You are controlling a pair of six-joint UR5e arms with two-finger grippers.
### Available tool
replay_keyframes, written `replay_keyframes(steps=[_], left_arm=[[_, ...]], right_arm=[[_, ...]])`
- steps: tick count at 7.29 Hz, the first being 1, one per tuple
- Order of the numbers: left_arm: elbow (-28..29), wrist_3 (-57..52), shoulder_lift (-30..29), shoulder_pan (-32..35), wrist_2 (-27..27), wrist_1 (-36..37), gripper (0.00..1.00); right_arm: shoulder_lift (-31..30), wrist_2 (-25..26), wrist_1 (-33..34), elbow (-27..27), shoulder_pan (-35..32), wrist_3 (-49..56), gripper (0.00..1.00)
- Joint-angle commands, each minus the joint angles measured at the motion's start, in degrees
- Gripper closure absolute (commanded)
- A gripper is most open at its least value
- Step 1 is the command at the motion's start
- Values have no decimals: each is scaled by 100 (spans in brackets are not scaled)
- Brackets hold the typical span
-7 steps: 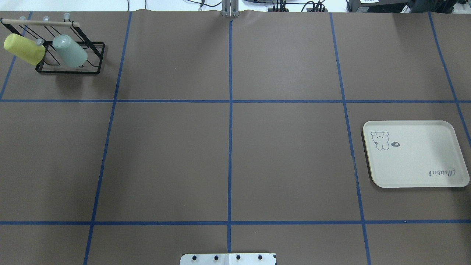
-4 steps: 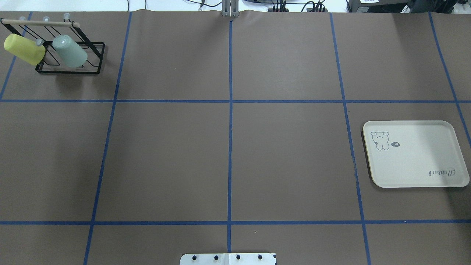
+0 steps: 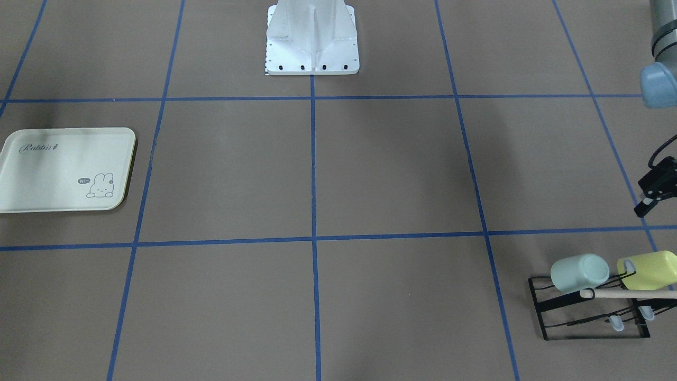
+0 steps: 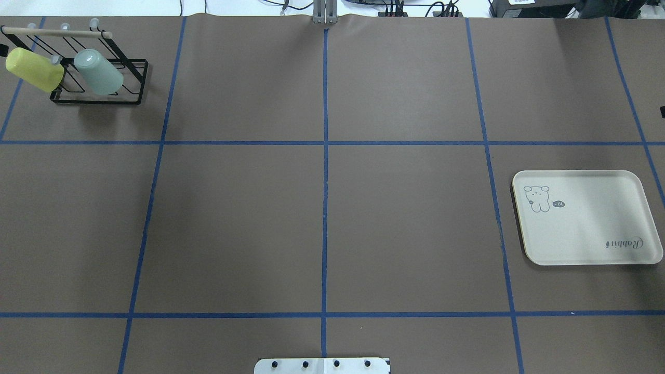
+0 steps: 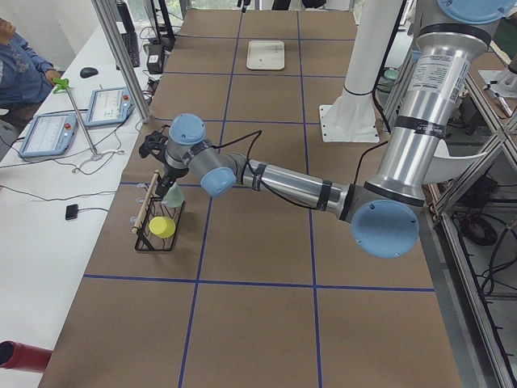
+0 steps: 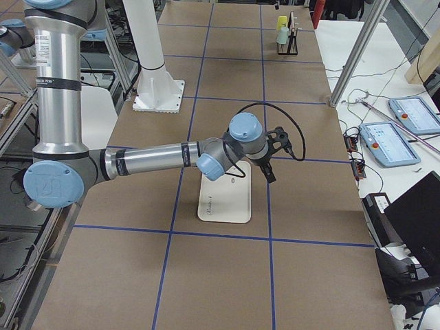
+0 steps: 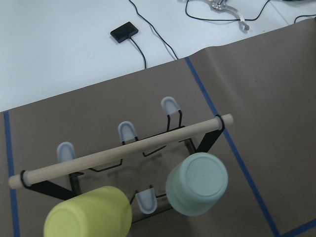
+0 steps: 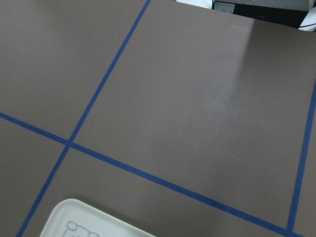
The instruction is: Left arm grabs green cup and hands to right arm on tray
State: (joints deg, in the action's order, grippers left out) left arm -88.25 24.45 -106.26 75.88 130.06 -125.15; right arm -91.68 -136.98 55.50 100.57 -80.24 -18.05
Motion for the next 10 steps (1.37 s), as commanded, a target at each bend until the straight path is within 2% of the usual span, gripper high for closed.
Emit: replay_keyframes(steps=[1, 3, 5, 7, 10], left_arm=[[123, 515, -306, -371, -181, 8, 0], [518, 534, -613, -792, -717, 8, 0], [1001, 490, -790, -873, -771, -61, 0], [1196, 429, -791, -943, -1245, -79, 0], [1232, 437, -835, -1137, -1247, -79, 0]], right_arm=[[45, 5, -4, 32, 43, -85, 0], [37, -13, -99, 33, 52, -93, 0], [10, -22, -179, 32, 52, -93, 0], [10, -22, -179, 24, 52, -93, 0], [10, -22, -179, 24, 52, -93, 0]])
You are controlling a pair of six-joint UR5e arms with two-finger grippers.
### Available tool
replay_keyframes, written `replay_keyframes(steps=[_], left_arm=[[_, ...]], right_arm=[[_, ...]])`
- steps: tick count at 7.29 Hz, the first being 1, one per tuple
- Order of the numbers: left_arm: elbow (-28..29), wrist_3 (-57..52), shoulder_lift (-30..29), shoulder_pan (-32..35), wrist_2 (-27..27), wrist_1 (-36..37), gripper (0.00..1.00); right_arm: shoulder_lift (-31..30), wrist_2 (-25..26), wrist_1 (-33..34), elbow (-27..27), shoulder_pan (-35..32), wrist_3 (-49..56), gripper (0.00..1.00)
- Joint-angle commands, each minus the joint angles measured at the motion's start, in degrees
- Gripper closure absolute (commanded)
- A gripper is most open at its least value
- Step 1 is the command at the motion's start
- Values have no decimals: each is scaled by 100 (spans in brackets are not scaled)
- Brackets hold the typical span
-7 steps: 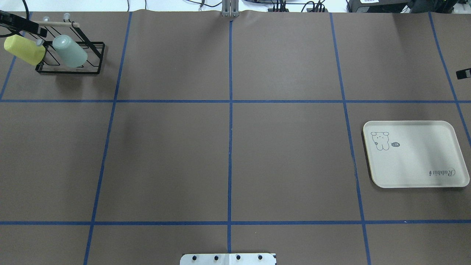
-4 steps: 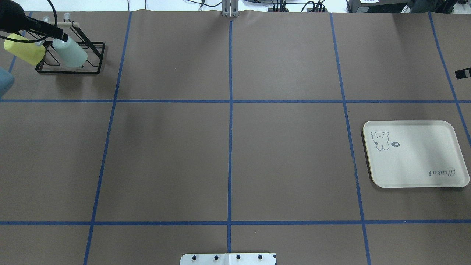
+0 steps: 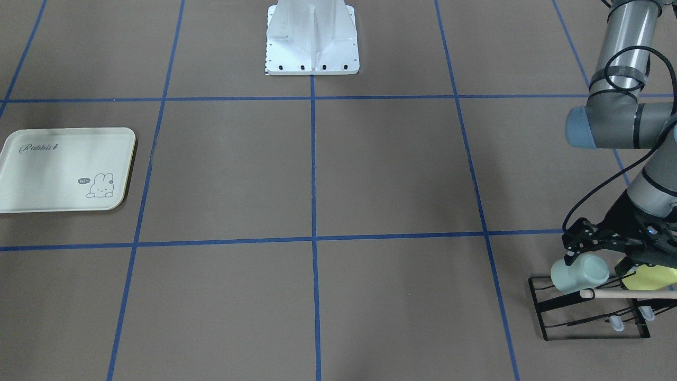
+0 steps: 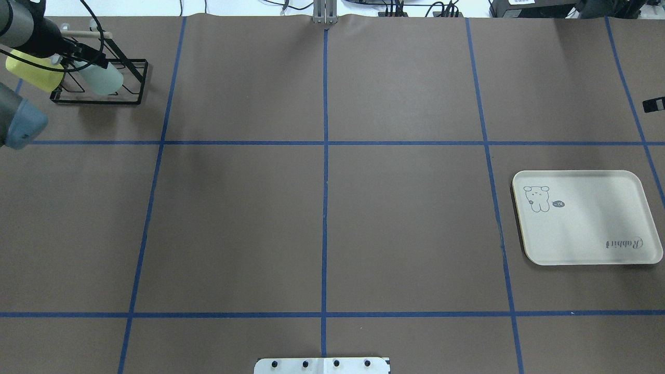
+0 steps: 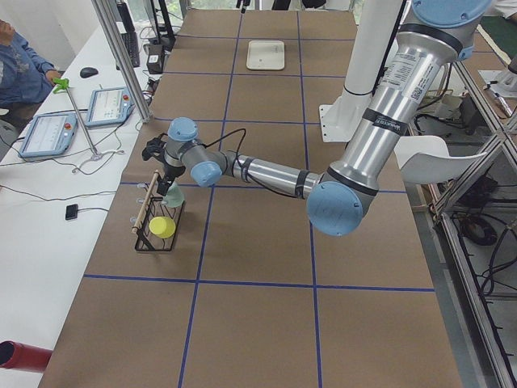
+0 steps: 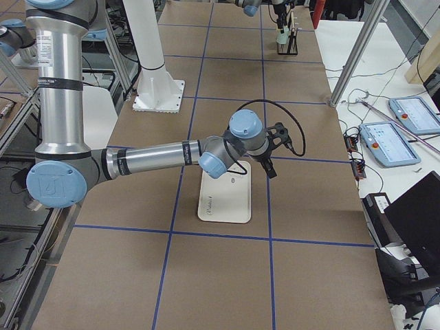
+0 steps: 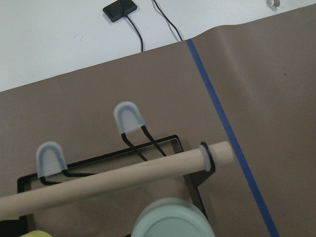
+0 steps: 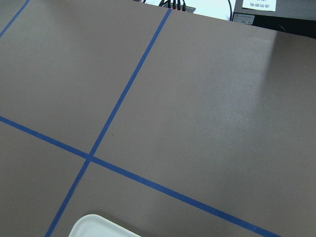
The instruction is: Left arm grabs green cup and hands to right arm on tray
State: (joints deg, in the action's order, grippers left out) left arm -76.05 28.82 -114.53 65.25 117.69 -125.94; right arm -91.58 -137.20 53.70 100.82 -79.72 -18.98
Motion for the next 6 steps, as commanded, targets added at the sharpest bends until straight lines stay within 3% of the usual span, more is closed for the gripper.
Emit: replay_keyframes(steps=[1, 6], left_arm=[[12, 1, -8, -109, -18, -1, 0], [91, -8, 10, -118, -18, 25, 6]], right_arm=[[0, 0, 0, -1, 0, 0, 0], [-9, -9, 0, 8, 0, -9, 0]])
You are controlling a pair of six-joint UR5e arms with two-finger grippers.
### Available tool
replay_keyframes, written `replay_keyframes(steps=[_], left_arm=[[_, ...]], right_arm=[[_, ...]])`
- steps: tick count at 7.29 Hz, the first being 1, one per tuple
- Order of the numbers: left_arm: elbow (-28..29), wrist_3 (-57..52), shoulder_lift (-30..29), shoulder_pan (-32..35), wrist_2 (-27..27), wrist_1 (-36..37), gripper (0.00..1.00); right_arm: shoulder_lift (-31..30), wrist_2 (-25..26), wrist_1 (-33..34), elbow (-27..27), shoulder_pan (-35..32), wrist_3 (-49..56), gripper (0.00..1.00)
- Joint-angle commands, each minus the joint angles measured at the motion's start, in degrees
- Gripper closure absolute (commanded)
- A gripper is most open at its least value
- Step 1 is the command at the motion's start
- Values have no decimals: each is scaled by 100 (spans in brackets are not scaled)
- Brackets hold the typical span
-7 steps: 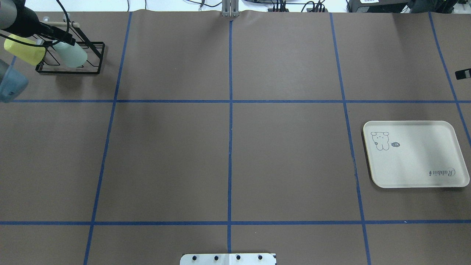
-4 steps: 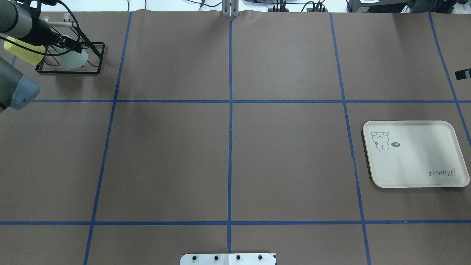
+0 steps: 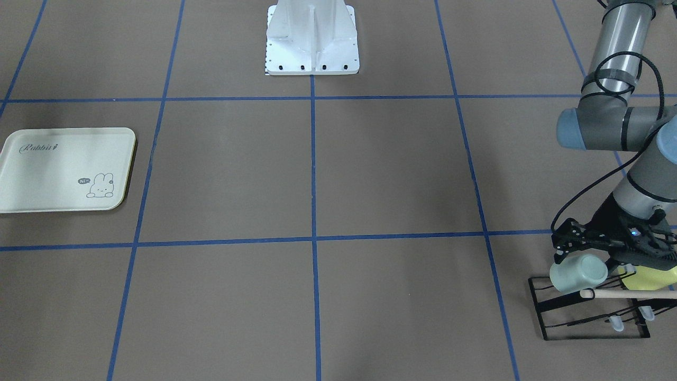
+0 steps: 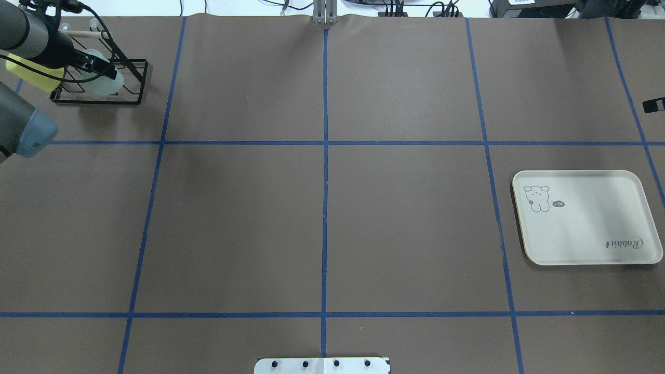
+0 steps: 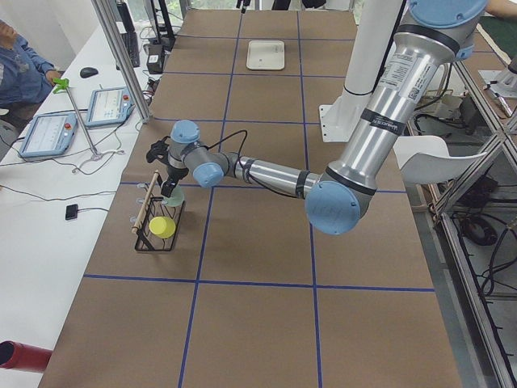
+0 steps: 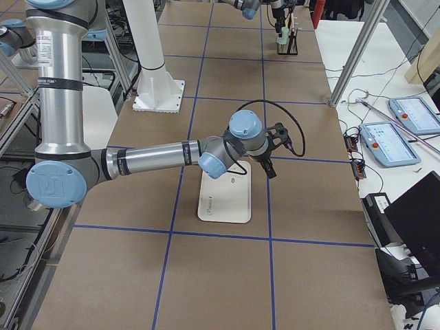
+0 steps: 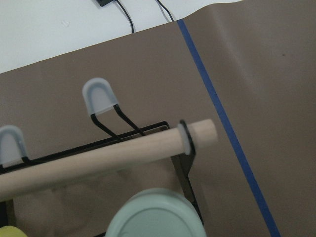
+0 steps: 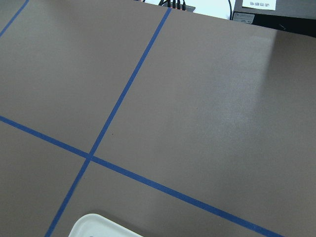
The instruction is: Left arm grabs green cup and hands to right arm on tray
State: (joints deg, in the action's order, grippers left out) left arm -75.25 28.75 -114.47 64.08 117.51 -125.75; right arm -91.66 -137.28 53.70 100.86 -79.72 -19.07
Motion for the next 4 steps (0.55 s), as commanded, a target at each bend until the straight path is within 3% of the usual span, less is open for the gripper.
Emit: replay_keyframes(steps=[1, 4], left_arm=[[36, -1, 3, 0, 0, 7, 6], [54, -1, -5, 0, -193, 16, 6]], right_arm=[[-1, 0, 0, 4, 0, 8, 0], [8, 0, 0, 4, 0, 8, 0]])
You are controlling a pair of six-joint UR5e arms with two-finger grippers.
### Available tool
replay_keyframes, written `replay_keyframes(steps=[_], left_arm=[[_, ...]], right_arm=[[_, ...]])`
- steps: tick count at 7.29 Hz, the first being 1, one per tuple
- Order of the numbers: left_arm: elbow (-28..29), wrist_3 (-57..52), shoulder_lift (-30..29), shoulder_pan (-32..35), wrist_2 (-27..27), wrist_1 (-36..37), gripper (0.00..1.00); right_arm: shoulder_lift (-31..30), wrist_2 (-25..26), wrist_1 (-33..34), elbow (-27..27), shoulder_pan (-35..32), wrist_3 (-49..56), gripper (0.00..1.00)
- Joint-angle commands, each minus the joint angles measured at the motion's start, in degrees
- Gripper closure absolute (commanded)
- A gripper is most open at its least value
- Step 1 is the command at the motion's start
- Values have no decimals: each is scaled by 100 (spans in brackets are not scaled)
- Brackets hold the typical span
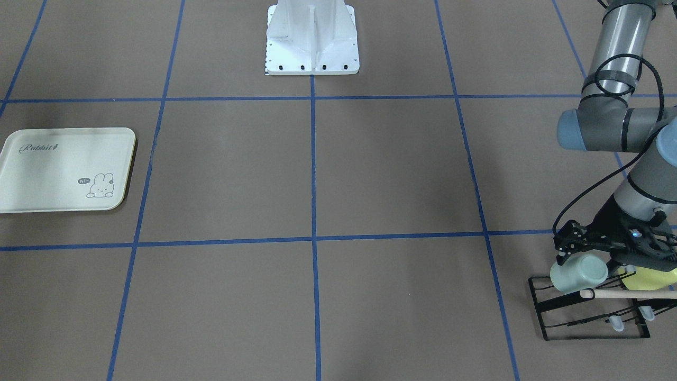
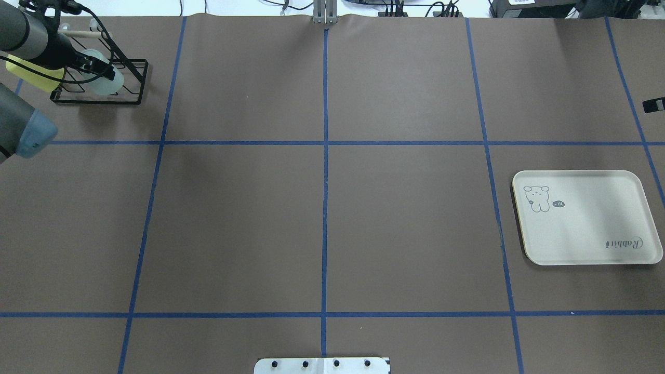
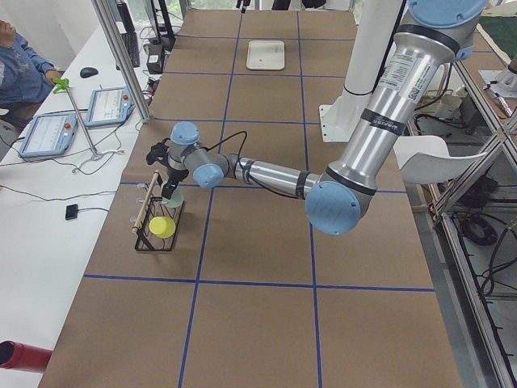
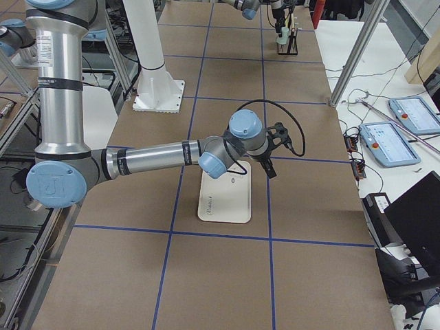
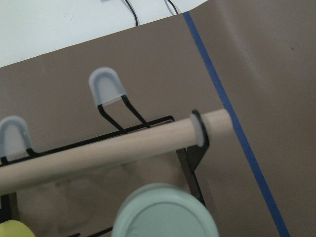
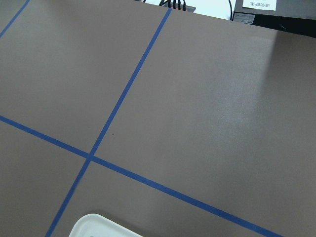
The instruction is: Left arm grabs green cup and hands to right arm on tray
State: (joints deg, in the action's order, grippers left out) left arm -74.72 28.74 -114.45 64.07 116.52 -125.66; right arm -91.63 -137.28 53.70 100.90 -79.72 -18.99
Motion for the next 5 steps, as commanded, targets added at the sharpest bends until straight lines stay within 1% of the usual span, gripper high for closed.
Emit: replay_keyframes(steps=[1, 2, 4, 5], left_arm=[[10, 0, -7, 0, -103, 24, 7], [1, 0, -16, 0, -103, 24, 7], [1, 0, -78, 0, -103, 50, 13], [1, 0, -78, 0, -103, 51, 24]], right_arm=[[5, 0, 0, 0, 0, 1, 0], [5, 0, 0, 0, 0, 1, 0], [5, 0, 0, 0, 0, 1, 0], [-4, 0, 0, 0, 0, 1, 0]])
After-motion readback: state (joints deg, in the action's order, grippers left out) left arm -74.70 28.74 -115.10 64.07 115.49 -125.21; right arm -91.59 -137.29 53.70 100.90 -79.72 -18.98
